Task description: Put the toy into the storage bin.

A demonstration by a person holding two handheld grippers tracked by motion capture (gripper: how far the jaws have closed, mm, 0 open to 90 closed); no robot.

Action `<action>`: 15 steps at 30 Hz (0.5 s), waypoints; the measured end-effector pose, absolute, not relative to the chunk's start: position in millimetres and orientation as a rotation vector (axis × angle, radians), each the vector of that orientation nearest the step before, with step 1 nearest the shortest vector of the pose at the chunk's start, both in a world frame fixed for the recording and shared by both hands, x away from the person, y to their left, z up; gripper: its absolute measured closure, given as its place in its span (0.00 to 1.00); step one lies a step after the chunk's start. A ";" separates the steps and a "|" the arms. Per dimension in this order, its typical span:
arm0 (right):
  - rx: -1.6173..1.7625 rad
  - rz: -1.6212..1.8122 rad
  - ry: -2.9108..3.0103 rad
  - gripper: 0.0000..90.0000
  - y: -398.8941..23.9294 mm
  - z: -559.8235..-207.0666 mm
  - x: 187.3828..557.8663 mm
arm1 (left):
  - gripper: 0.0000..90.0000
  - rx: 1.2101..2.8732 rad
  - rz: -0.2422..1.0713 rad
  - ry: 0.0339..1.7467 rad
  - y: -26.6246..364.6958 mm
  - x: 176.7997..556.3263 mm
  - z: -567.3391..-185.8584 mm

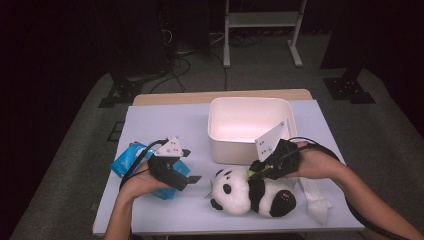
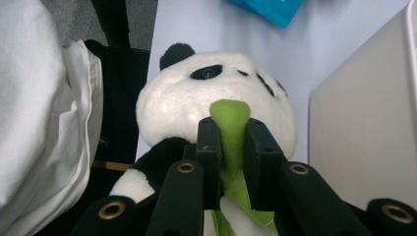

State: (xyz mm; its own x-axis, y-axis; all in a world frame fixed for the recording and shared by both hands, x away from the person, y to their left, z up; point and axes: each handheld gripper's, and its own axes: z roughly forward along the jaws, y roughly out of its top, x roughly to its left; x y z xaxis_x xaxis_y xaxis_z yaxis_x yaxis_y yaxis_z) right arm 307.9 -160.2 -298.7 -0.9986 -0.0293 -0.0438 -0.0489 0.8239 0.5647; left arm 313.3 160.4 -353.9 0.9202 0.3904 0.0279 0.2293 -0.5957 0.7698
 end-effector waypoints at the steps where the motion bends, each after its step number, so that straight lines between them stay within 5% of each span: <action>1: -0.063 0.921 2.966 0.87 -160.4 -296.9 307.6 | 0.11 2.230 0.246 0.438 160.8 313.3 -353.8; 15: -0.080 0.893 2.927 0.87 -163.5 -251.6 299.5 | 0.11 2.222 0.256 0.450 164.6 314.4 -353.2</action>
